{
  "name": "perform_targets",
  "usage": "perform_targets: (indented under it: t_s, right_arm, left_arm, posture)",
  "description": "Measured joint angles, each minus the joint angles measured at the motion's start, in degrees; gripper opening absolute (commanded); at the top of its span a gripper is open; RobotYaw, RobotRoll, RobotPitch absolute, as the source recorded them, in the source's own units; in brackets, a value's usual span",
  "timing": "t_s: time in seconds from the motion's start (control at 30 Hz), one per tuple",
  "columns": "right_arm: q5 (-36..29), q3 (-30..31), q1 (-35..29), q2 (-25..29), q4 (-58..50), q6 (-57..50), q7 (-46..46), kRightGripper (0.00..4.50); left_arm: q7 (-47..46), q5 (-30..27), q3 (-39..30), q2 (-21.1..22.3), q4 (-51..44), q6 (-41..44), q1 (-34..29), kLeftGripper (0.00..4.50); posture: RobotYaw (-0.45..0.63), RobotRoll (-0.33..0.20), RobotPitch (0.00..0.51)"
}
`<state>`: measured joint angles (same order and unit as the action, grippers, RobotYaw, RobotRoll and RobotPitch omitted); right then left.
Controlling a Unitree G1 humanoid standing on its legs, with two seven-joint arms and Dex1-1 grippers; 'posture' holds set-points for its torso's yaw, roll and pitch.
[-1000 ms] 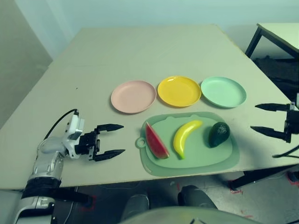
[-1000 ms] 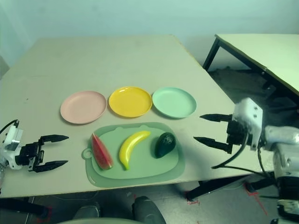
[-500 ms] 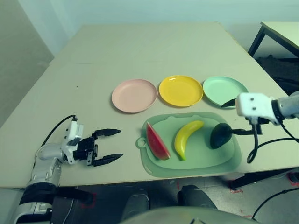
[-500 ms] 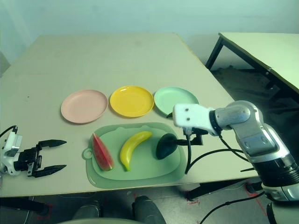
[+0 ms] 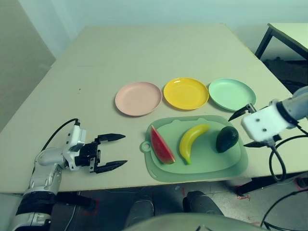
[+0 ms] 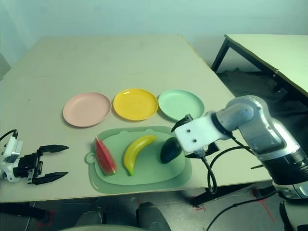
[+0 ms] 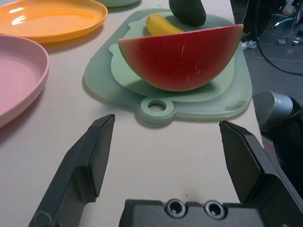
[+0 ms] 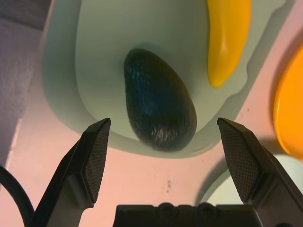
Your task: Place the fruits into color-matched plates.
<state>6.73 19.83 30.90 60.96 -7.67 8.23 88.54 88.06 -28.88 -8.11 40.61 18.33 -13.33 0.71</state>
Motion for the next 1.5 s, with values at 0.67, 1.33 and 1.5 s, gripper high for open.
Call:
perform_targets:
  t_s: [0.67, 1.33, 1.5]
  right_arm:
    - [5.7, 2.5, 2.6, -3.5, 5.7, 3.3, 0.3, 4.49]
    - [9.2, 4.3, 0.4, -4.8, 8.3, 4.0, -0.6, 4.49]
    - [9.3, 4.3, 0.5, -5.5, 8.4, 3.9, -0.4, 3.94]
  left_arm:
    - [-0.4, -0.1, 0.0, 0.5, -0.4, -0.2, -1.0, 4.50]
    - [-3.3, -0.3, -0.6, 1.3, -6.0, 0.9, -4.6, 4.50]
    - [-3.5, -0.5, -1.0, 1.4, -6.8, 1.0, -4.7, 4.50]
  posture:
    - [-0.04, 0.000, 0.055]
    - [-0.02, 0.000, 0.050]
    - [-0.02, 0.000, 0.049]
